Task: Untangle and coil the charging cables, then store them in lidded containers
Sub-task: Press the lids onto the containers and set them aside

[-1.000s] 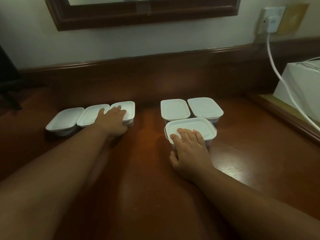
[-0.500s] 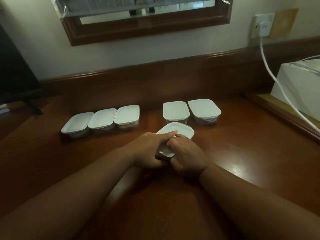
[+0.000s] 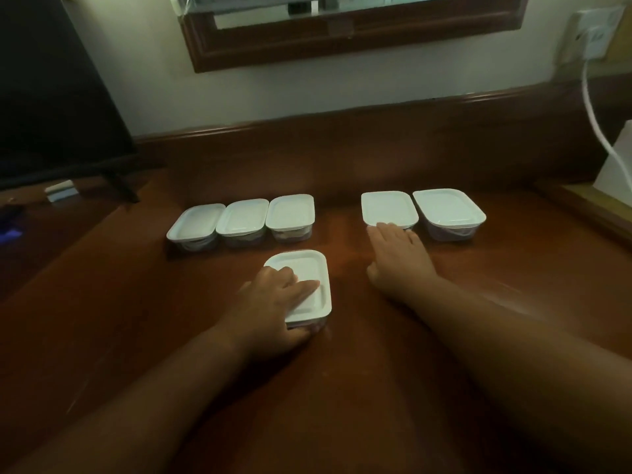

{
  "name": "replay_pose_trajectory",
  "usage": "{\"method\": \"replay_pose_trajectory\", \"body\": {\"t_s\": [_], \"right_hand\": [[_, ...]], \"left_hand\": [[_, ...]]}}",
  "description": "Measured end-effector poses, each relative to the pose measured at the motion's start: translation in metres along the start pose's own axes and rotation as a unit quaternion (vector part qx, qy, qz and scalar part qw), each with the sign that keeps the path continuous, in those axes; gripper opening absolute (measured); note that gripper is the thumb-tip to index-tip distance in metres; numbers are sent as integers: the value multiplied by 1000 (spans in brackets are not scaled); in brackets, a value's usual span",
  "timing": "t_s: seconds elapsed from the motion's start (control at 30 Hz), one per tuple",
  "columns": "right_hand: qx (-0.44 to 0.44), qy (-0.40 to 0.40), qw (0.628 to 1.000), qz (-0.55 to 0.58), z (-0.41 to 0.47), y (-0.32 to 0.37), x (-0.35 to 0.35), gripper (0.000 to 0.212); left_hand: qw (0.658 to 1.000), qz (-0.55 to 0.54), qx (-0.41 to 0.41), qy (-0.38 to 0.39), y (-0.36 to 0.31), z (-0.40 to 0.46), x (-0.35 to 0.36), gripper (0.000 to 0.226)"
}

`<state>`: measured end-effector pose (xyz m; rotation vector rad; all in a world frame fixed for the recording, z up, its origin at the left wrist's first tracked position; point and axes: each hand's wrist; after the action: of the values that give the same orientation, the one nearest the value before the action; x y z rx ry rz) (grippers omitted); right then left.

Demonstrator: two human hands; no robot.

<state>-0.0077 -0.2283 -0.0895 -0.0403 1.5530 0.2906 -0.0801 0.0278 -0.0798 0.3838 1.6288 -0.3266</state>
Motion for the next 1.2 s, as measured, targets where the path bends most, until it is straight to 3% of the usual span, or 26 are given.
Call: {"method": "replay_pose_trajectory", "body": {"t_s": [0.13,0.23,0.37,0.47,0.7,0.87,0.97,1.07,1.2], "right_hand": [[57,45,997,-27,26,-8,-4,75],[61,36,997,6,27,-4,-3,60],[6,-25,997,74,10,4,-2,31],[-42,-25,997,64,-10,0,-4,18],[45,-20,999,2,-23,-9,-13,54],[-13,39,997,-71,-34,45,-16,83],[7,101,990,-97,-31,78,-8,91],[8,86,992,-95,-24,96,-4,79],[-102,59,991,-59,-12,104,2,53]], "left_hand": [[1000,2,-13,4,8,-5,-1,85],[999,4,-26,17,13,-9,-2,83],[999,6,-48,23,24,-15,-5,83],[997,10,-60,36,34,-20,-9,84],[995,-60,-80,30,59,-42,-10,80],[992,-73,-89,48,62,-52,-6,81],[993,-84,-86,17,66,-55,1,75],[988,-127,-85,-39,75,-60,7,76],[954,-225,-91,-174,98,-62,2,56]]}}
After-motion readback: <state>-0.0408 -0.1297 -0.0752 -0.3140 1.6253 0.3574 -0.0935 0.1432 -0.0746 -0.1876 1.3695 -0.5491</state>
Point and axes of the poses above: each hand's wrist, its own z-axis towards the middle knuckle, its own x-axis out of the palm, y = z × x, and after that the axes turned 11 degrees about y, right-handed
